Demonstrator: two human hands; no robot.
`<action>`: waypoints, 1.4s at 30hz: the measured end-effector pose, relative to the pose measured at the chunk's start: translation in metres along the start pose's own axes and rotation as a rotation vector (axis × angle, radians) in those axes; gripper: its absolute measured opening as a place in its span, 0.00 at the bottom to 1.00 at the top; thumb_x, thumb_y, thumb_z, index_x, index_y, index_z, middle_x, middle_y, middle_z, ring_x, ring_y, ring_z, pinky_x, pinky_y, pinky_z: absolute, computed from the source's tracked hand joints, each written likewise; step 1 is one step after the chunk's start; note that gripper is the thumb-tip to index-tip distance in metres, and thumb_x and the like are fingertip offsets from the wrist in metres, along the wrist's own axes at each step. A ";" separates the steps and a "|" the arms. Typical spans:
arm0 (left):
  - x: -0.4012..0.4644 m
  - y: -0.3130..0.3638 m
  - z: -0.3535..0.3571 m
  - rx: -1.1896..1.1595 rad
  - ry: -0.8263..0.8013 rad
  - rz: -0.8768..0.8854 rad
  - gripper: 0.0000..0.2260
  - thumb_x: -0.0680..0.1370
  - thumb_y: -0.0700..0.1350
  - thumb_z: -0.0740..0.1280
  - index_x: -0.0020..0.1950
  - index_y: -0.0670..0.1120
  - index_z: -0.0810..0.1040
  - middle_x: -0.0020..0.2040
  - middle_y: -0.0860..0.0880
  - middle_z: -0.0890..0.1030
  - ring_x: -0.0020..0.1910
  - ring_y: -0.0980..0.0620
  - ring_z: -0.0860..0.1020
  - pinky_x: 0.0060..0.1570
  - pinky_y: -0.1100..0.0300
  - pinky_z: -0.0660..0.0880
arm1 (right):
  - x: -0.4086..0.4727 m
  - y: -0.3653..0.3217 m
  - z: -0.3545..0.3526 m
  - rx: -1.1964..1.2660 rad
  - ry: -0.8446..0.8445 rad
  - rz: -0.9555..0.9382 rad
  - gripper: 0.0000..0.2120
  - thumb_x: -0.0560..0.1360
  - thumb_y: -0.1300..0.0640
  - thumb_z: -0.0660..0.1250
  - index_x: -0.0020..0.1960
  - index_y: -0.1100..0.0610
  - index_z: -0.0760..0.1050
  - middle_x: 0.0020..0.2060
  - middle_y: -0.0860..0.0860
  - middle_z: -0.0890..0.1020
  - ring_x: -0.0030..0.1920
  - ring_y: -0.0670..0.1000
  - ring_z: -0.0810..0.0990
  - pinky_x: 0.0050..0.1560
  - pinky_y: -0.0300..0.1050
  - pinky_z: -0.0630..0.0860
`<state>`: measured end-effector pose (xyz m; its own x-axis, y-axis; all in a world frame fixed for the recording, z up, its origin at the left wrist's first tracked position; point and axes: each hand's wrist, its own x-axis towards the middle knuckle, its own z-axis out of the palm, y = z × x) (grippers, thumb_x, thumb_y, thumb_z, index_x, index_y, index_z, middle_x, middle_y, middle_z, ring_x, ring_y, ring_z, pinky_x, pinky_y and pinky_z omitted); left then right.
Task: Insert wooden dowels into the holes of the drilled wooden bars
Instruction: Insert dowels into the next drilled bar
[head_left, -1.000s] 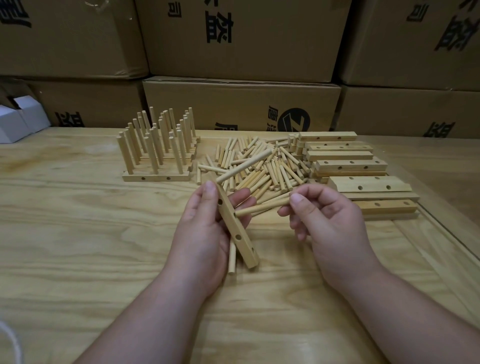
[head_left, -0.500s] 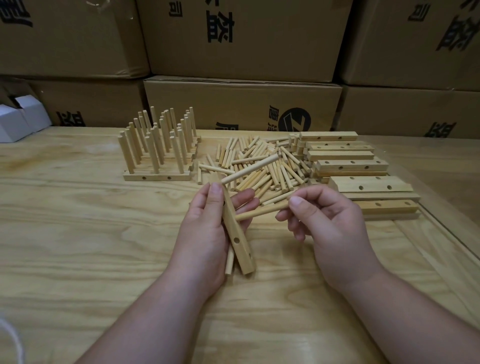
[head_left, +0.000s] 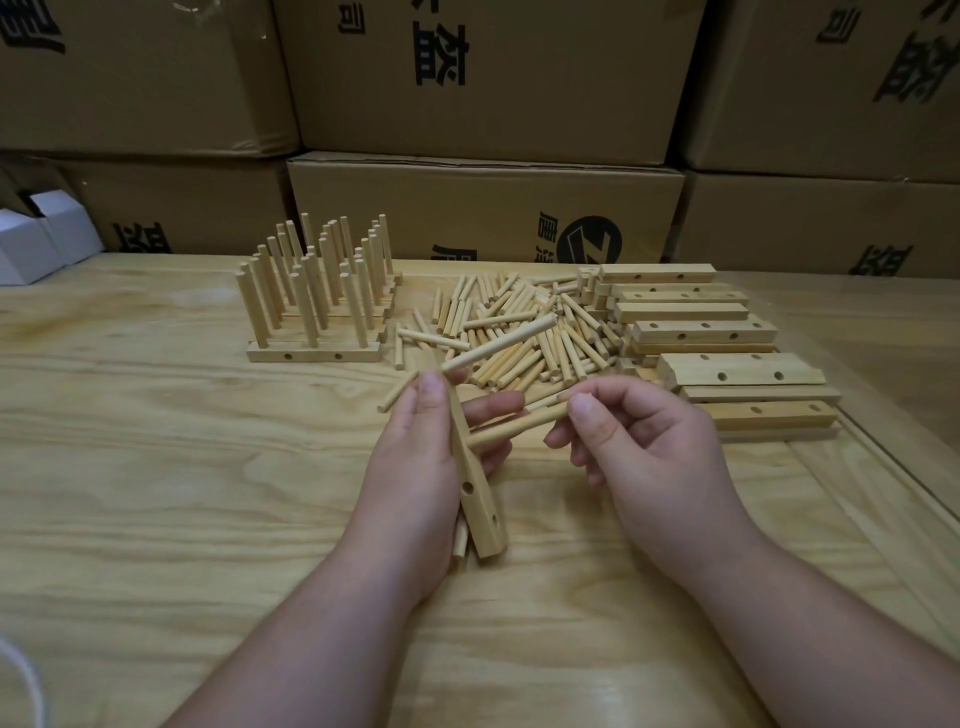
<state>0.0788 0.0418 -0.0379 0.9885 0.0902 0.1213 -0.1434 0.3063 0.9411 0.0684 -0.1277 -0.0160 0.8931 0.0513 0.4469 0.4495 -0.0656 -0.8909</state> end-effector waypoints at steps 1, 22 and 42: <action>0.000 0.000 0.000 0.003 -0.003 -0.001 0.18 0.84 0.62 0.51 0.62 0.54 0.74 0.52 0.46 0.87 0.54 0.47 0.86 0.55 0.47 0.78 | 0.000 0.000 0.000 -0.015 -0.003 -0.008 0.04 0.78 0.57 0.68 0.49 0.54 0.82 0.37 0.54 0.85 0.36 0.44 0.82 0.36 0.34 0.75; 0.001 -0.001 -0.002 0.027 -0.010 0.045 0.19 0.82 0.66 0.51 0.60 0.55 0.70 0.54 0.47 0.87 0.54 0.45 0.86 0.57 0.45 0.76 | -0.007 -0.010 0.008 -0.167 -0.009 -0.083 0.08 0.81 0.59 0.67 0.48 0.53 0.84 0.34 0.49 0.84 0.36 0.45 0.81 0.37 0.32 0.73; 0.001 0.002 0.000 0.048 0.007 0.038 0.18 0.84 0.64 0.49 0.62 0.55 0.68 0.54 0.49 0.87 0.54 0.47 0.85 0.57 0.47 0.75 | -0.008 -0.011 0.008 -0.292 -0.001 -0.021 0.15 0.82 0.54 0.64 0.38 0.55 0.80 0.29 0.52 0.79 0.27 0.50 0.72 0.30 0.46 0.73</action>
<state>0.0792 0.0428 -0.0364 0.9819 0.1078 0.1555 -0.1786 0.2570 0.9498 0.0560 -0.1191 -0.0101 0.8835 0.0566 0.4649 0.4539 -0.3484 -0.8201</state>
